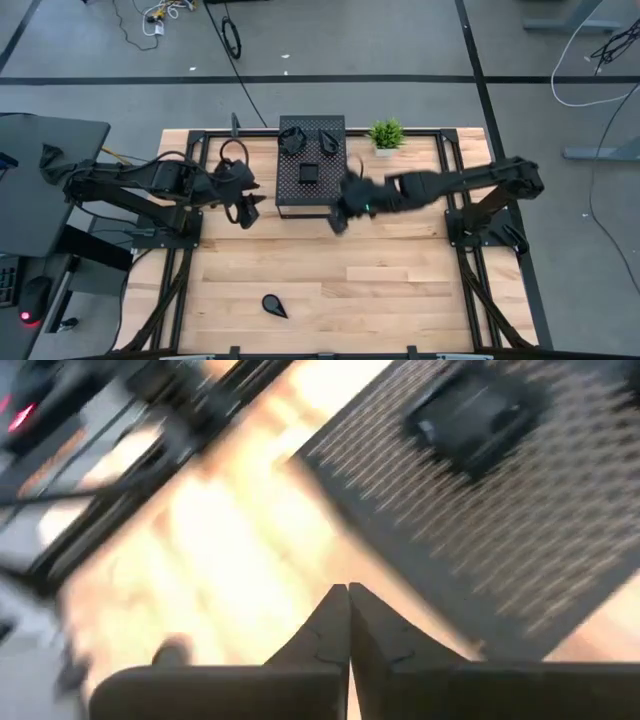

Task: Pick & Place Mini shaped plates
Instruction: Stack the drop shaped plate on top of the drop shaped plates on the shelf

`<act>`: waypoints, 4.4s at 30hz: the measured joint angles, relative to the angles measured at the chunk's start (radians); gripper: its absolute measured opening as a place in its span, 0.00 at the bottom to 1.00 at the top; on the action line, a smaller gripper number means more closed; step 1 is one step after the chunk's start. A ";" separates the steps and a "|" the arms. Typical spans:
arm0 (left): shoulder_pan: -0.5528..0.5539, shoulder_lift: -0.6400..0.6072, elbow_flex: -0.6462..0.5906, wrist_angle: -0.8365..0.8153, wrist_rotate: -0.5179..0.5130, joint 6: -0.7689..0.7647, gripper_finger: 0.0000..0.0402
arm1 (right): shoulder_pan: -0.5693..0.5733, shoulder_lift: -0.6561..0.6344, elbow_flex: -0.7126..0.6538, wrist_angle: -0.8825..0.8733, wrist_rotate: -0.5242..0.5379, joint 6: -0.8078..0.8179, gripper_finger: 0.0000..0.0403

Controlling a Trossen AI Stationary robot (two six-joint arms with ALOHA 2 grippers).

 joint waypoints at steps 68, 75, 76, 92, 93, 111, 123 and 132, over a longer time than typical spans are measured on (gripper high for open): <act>-0.354 0.736 0.000 0.423 0.524 -0.558 0.01 | 0.610 -0.509 -0.745 0.285 0.018 0.256 0.03; -0.257 0.625 0.002 0.587 0.149 -0.706 0.01 | 0.546 -0.519 -0.745 0.328 0.070 0.253 0.03; -0.241 0.614 0.004 0.615 0.113 -0.717 0.01 | 0.534 -0.519 -0.745 0.326 0.070 0.252 0.03; 0.248 0.608 0.388 0.364 0.060 -0.502 0.00 | 0.468 -0.520 -0.745 0.384 0.070 0.205 0.03; 0.284 0.608 0.388 0.365 0.060 -0.503 0.00 | 0.468 -0.520 -0.745 0.384 0.070 0.205 0.03; 0.513 0.736 0.391 0.377 0.177 -0.639 0.00 | 0.468 -0.520 -0.745 0.387 0.070 0.177 0.03; 0.510 0.792 0.389 0.374 0.252 -0.687 0.02 | 0.468 -0.520 -0.745 0.388 0.069 0.144 0.03; 0.511 0.783 0.388 0.415 0.216 -0.732 0.02 | 0.468 -0.520 -0.745 0.387 0.070 0.127 0.03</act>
